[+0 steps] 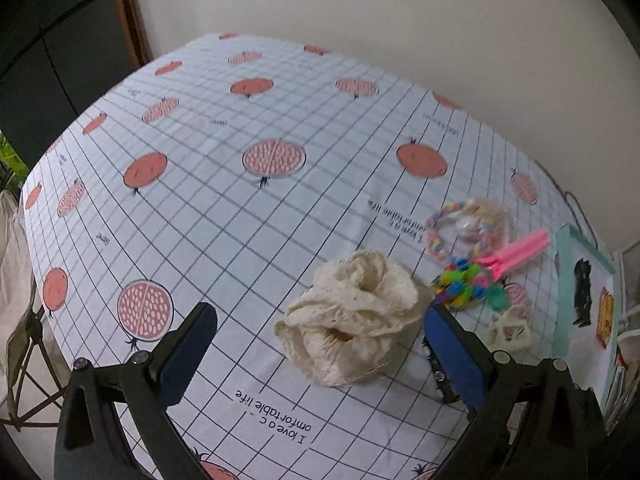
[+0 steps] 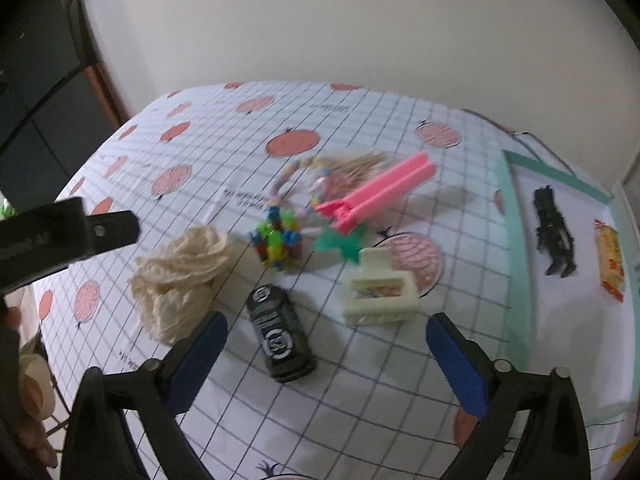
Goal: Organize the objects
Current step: 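Withdraw both tools from the box back toward the remaining items, then grasp the lace scrunchie with the left tool while the right tool grasps the black car, then carry the scrunchie and car into the teal box with both tools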
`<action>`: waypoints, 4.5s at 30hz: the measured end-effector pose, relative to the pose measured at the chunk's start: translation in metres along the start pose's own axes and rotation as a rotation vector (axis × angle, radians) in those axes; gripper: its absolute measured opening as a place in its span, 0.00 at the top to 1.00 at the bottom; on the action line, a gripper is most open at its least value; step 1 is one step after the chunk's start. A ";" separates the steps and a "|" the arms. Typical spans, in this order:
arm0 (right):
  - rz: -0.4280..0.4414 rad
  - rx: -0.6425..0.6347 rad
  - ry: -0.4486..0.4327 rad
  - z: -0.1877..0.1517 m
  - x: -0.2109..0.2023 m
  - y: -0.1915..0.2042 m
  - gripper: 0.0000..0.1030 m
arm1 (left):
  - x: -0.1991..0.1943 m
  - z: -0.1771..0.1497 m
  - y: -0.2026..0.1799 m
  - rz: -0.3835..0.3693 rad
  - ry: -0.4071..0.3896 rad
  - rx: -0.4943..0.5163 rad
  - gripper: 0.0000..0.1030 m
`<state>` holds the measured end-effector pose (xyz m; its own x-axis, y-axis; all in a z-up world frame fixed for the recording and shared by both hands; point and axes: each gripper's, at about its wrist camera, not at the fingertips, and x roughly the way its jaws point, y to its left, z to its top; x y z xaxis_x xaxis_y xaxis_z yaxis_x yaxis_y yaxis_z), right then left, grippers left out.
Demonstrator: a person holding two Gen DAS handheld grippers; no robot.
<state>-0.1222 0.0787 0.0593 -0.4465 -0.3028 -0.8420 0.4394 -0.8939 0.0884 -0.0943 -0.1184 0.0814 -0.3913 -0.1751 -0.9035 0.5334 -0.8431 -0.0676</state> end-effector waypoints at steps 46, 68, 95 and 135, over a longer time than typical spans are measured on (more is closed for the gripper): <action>0.009 -0.061 0.149 -0.002 0.045 0.023 0.51 | 0.072 -0.008 -0.018 -0.037 0.190 0.073 0.26; 0.041 -0.003 0.150 -0.003 0.045 0.015 0.64 | 0.059 -0.008 -0.017 -0.070 0.158 0.056 0.75; 0.069 0.044 0.023 0.012 0.010 0.005 0.65 | 0.019 0.018 -0.006 -0.071 -0.018 -0.007 0.80; -0.321 0.489 -0.114 -0.022 -0.043 -0.216 0.65 | -0.042 -0.036 -0.224 -0.424 -0.199 0.417 0.80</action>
<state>-0.1806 0.2921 0.0648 -0.5905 -0.0018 -0.8070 -0.1289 -0.9869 0.0965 -0.1703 0.0959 0.1197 -0.6586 0.1608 -0.7351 -0.0205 -0.9804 -0.1960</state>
